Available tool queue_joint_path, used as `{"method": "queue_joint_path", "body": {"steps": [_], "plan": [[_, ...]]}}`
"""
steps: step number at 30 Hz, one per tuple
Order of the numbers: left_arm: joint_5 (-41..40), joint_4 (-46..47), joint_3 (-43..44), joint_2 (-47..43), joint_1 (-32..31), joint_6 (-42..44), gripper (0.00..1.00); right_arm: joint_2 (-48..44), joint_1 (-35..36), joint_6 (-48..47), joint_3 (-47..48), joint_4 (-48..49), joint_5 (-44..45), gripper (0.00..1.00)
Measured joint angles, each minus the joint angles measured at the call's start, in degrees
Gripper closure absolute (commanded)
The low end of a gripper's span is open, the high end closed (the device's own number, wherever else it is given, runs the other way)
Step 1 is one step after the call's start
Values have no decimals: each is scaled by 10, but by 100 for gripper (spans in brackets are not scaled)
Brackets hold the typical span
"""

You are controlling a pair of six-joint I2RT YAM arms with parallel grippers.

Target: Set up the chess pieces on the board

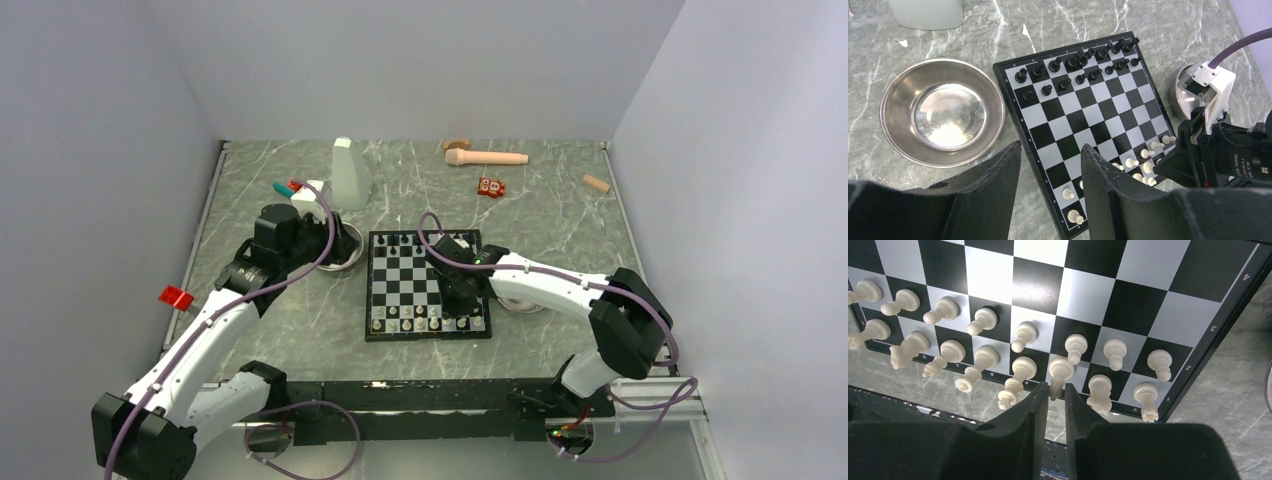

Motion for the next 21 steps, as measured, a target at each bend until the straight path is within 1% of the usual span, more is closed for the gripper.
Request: {"method": "queue_joint_path", "body": {"steps": [3, 7, 21], "plan": [[1, 0, 0, 0, 0, 0, 48, 0, 0, 0, 0, -4, 0, 78], [4, 0, 0, 0, 0, 0, 48, 0, 0, 0, 0, -8, 0, 82], [5, 0, 0, 0, 0, -2, 48, 0, 2, -3, 0, -12, -11, 85]]}}
